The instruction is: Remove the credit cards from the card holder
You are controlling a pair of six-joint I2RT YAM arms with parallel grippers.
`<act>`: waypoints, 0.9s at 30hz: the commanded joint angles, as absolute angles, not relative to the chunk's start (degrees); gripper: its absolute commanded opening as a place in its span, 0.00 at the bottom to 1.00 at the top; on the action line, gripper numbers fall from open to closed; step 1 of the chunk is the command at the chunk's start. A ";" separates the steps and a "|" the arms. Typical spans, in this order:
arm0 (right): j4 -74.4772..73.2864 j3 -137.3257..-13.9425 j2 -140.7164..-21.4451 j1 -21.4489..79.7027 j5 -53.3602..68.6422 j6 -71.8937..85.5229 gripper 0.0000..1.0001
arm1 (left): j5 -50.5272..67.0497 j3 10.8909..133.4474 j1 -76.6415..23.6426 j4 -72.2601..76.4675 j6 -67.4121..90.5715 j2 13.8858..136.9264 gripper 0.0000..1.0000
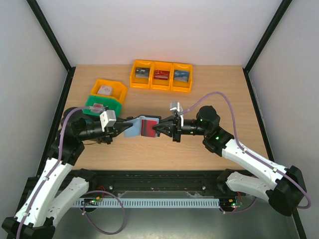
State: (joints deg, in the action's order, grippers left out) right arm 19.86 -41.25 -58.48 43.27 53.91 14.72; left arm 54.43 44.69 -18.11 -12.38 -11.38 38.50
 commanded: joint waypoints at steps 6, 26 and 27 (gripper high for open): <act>20.44 -42.68 -56.74 43.58 45.81 18.08 0.02 | 42.14 38.88 -16.79 -1.66 4.00 34.58 0.58; 7.01 -50.80 -67.64 45.68 25.30 19.49 0.02 | 39.46 29.90 -23.13 13.31 16.71 34.18 0.53; 7.63 -50.73 -67.83 45.74 27.89 18.97 0.02 | 40.21 29.64 -24.29 13.63 16.58 35.01 0.53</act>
